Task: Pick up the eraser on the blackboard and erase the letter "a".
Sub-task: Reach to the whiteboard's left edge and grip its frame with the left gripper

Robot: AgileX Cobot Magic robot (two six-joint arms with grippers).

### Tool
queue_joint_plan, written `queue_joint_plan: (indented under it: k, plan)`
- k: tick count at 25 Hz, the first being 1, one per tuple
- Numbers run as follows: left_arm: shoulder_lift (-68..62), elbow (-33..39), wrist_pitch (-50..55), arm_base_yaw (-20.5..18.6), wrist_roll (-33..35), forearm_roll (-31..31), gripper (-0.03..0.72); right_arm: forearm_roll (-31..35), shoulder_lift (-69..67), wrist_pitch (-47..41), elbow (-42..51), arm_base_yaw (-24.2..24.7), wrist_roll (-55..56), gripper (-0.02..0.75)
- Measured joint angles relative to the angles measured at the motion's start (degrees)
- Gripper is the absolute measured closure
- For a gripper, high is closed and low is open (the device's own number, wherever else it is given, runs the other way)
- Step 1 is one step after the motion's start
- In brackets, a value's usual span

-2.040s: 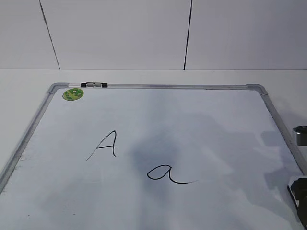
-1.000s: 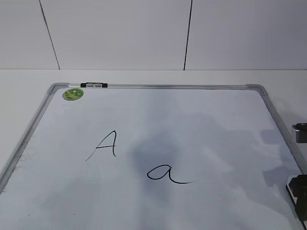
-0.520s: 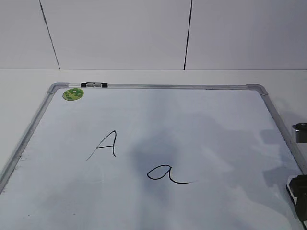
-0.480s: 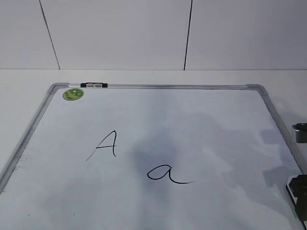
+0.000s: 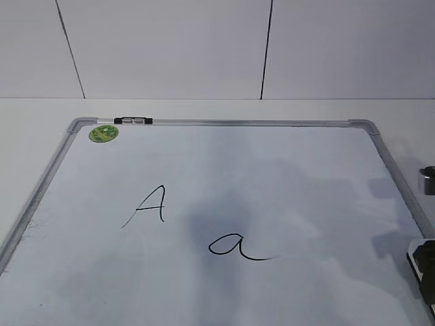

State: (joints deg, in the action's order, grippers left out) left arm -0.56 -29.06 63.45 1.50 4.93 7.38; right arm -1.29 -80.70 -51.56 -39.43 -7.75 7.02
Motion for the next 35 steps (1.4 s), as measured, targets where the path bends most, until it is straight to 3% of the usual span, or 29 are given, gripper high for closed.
queue_joint_plan:
  k: [15, 22, 30, 35]
  plan:
    - [-2.62, 0.00, -0.22, 0.00, 0.00, 4.06, 0.439, 0.49, 10.13, -6.16, -0.58, 0.00, 0.00, 0.167]
    - [-18.80, -0.88, -3.61, 0.38, 0.00, 7.64, 0.434, 3.53, 10.49, -10.68, -5.29, 0.00, -2.45, 0.167]
    - [-39.04, -8.28, -6.25, 0.38, 0.00, 8.39, 0.430, 6.66, 10.49, -12.41, -6.77, 0.00, -6.27, 0.167]
    - [-53.89, -14.67, -6.65, 0.38, 0.00, 8.42, 0.362, 7.42, 10.49, -12.52, -6.79, 0.00, -7.02, 0.167]
